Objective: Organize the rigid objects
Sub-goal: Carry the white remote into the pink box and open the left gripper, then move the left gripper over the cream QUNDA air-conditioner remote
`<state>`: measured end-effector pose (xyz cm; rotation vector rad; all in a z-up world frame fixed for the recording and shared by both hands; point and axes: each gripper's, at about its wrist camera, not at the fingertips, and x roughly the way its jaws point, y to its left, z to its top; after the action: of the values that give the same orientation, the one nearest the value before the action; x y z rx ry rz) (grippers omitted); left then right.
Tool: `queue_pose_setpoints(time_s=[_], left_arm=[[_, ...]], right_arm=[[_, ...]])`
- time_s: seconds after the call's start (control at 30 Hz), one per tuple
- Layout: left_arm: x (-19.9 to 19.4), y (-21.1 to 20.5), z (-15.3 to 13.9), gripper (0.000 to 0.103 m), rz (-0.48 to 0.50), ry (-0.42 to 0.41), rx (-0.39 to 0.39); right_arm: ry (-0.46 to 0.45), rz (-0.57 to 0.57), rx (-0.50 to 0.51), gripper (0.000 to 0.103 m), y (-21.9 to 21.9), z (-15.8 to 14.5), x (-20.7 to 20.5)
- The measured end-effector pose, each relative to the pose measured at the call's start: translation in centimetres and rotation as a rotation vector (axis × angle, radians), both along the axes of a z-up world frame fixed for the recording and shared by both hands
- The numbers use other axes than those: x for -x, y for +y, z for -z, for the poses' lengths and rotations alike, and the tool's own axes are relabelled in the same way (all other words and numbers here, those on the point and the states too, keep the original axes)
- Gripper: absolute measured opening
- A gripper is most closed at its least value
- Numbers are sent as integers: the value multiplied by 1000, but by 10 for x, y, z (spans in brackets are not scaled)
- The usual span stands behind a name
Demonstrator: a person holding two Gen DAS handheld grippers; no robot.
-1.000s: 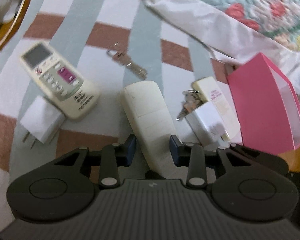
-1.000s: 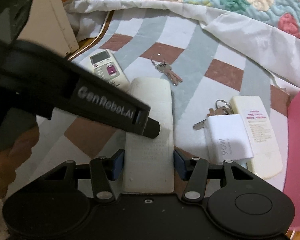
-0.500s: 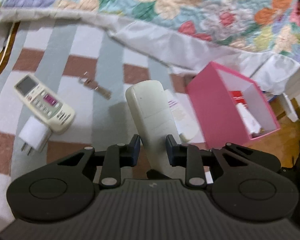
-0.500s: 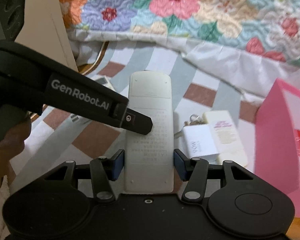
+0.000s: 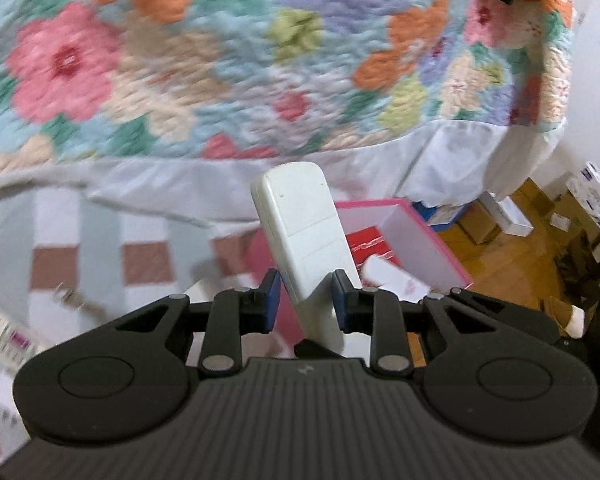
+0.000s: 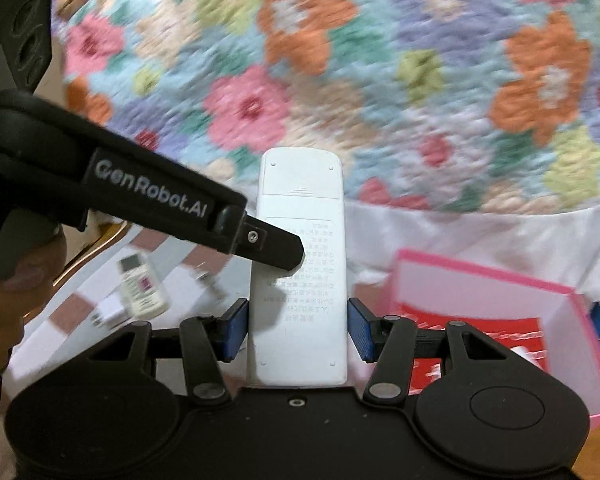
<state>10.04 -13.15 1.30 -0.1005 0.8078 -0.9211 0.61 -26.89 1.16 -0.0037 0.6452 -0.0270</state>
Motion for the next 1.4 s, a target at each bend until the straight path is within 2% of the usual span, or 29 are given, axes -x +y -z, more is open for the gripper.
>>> queue_pose_setpoints(time_s=[0.13,0.2,0.43,0.5,0.7,0.83,0.93,1.07,1.2,1.4], left_arm=[[-14,-50,-7,27,46,30,-17],[-26,-72,-4,27,63,83,-23],[-64,-139,33,27,112,281,-139],[-68,-156,46,27,125,316,-190],[-61,-186,71,29,144,302,-344],[-54,-192,77,30,159,275,-425],[-54,-193,80,30,152,291,-473],[-52,-190,75,36,142,246,-481],[-50,-176,58,39,140,225,-444],[-44,-146,25,41,157,167,-394]], right_arm=[[1,71,27,58,-32,0,-3],[25,92,18,58,-51,3,-9],[167,126,-160,58,-115,33,-31],[202,136,-215,58,-127,47,-34],[287,135,-319,58,-144,82,-39],[328,125,-360,58,-144,91,-41],[371,108,-397,58,-144,95,-44],[442,99,-493,61,-145,111,-55],[438,87,-407,61,-131,107,-55],[361,68,-302,60,-114,64,-36]])
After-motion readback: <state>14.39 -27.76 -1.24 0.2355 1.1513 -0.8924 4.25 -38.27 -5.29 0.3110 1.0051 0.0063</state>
